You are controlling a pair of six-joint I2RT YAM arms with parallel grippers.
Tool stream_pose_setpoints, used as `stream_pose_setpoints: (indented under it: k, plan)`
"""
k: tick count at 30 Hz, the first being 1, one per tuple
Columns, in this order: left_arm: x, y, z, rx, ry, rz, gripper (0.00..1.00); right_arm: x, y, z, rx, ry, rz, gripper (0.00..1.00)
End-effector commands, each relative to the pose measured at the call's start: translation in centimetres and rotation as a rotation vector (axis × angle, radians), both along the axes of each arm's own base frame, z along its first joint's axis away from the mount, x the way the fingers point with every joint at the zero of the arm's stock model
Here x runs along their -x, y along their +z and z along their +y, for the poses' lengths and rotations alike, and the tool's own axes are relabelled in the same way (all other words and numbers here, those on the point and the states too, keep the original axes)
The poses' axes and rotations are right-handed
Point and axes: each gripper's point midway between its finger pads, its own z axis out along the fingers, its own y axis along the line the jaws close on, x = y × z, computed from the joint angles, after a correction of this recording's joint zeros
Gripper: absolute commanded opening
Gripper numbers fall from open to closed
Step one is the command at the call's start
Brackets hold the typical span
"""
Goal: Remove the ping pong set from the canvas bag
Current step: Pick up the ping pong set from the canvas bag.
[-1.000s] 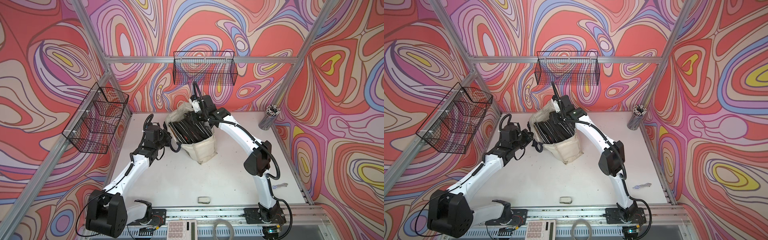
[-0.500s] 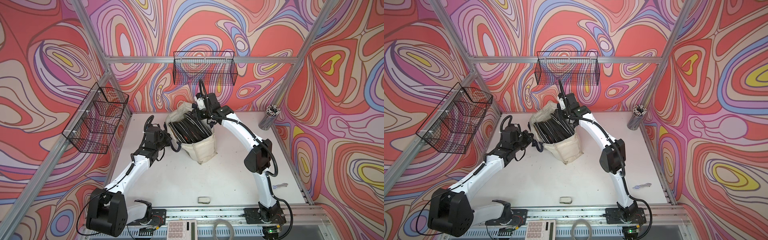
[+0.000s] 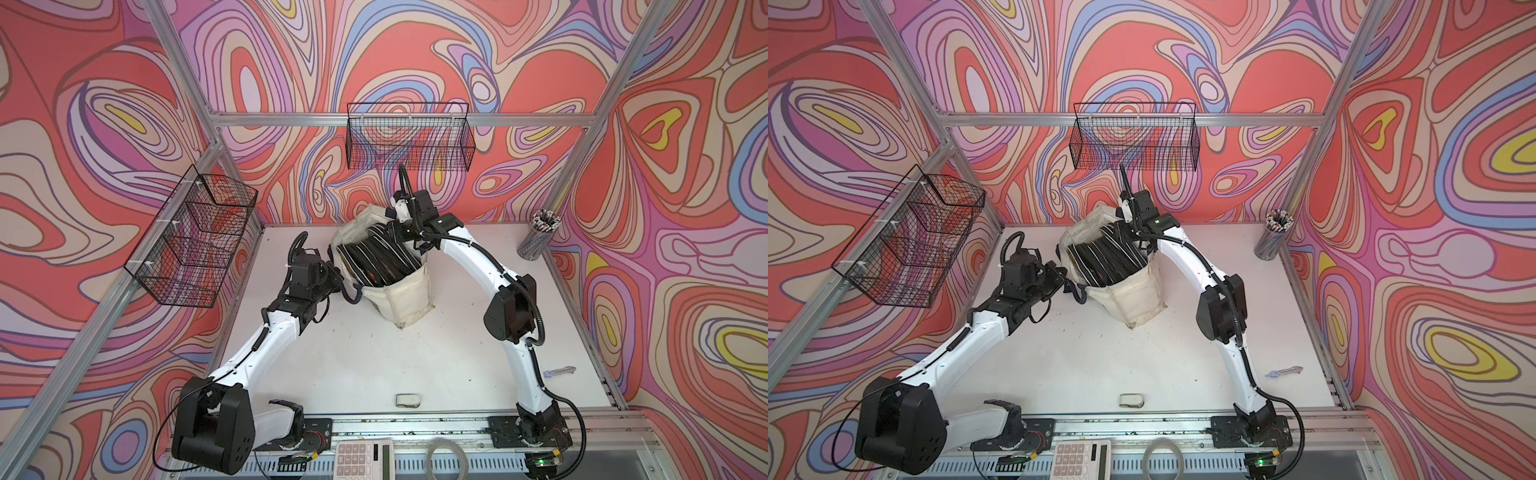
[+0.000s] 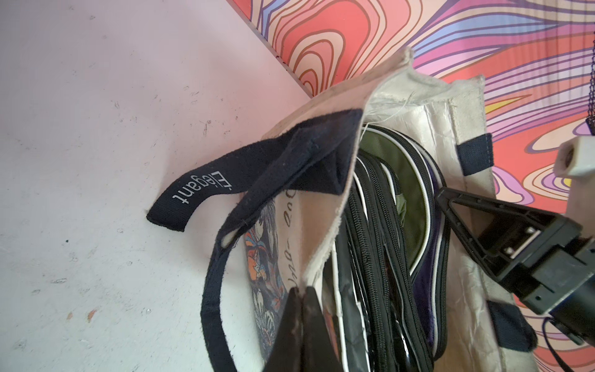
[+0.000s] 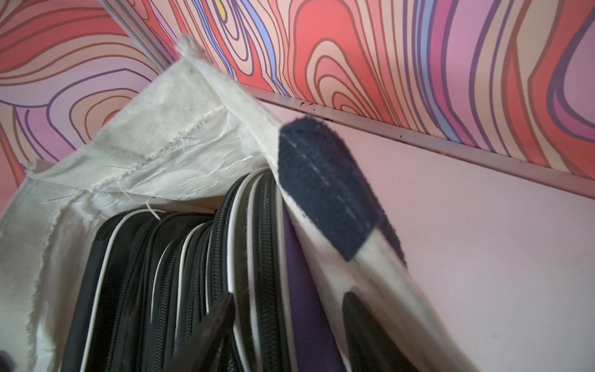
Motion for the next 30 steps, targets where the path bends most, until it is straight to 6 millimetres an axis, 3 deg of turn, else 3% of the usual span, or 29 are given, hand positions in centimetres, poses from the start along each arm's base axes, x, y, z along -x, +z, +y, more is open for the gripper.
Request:
stream_pose_setpoints:
  k: [1, 18, 23, 30]
  plan:
    - [0.5, -0.4, 0.5, -0.022, 0.009, 0.005, 0.00, -0.9, -0.4, -0.5, 0.022, -0.027, -0.012, 0.56]
    - [1.1, -1.2, 1.2, -0.034, 0.034, 0.018, 0.00, -3.2, -2.1, -3.9, 0.081, -0.124, -0.018, 0.53]
    - [1.1, -1.4, 1.1, -0.032, 0.032, 0.021, 0.00, -2.9, -2.7, -3.7, 0.099, -0.112, -0.013, 0.46]
    - [0.9, -1.4, 1.1, -0.029, 0.034, 0.016, 0.00, -1.4, -4.0, -2.4, 0.159, -0.080, -0.017, 0.45]
